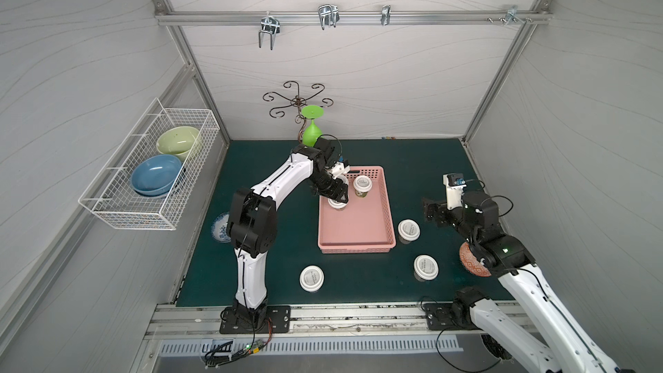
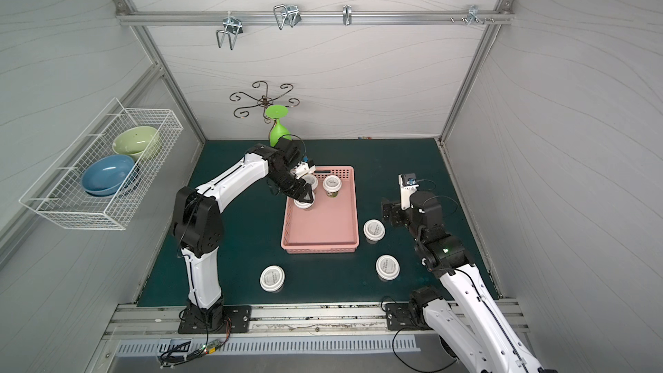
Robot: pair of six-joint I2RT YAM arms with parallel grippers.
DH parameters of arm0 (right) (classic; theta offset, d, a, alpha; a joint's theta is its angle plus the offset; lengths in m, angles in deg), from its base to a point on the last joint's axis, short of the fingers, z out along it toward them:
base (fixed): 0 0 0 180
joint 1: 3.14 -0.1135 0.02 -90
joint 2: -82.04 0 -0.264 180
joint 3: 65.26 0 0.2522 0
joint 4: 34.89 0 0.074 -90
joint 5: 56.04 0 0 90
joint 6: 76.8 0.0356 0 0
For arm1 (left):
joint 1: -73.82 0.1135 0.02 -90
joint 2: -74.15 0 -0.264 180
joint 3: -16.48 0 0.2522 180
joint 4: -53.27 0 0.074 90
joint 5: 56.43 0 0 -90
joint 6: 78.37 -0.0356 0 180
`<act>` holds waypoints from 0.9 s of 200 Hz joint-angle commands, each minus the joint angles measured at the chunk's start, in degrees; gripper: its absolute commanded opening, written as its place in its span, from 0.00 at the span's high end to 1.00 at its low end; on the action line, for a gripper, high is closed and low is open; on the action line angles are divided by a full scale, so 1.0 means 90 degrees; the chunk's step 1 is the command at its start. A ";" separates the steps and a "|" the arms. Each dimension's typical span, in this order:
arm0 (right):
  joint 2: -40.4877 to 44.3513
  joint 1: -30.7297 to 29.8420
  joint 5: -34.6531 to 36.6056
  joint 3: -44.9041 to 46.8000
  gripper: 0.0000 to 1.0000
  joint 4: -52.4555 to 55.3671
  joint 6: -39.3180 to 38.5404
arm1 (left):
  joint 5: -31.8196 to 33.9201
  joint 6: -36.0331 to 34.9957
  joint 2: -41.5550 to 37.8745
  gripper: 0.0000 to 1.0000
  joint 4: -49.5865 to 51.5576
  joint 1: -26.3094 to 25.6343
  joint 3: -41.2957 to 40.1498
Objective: Put the yogurt in the basket
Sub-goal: Place the yogurt in the basket.
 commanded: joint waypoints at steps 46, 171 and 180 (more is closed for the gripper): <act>0.0063 -0.0078 0.0050 0.0091 0.01 -0.0198 0.0039 | 0.0579 0.0057 0.0773 0.26 -0.0042 -0.0249 0.0616; -0.0130 -0.0098 0.0030 -0.0233 0.01 0.0262 0.0219 | 0.0713 0.0512 0.0250 0.01 0.0166 -0.0289 0.0997; -0.0249 -0.0098 -0.0006 -0.0401 0.01 0.0492 0.0336 | 0.0753 0.0542 0.0023 0.01 0.0175 -0.0289 0.0998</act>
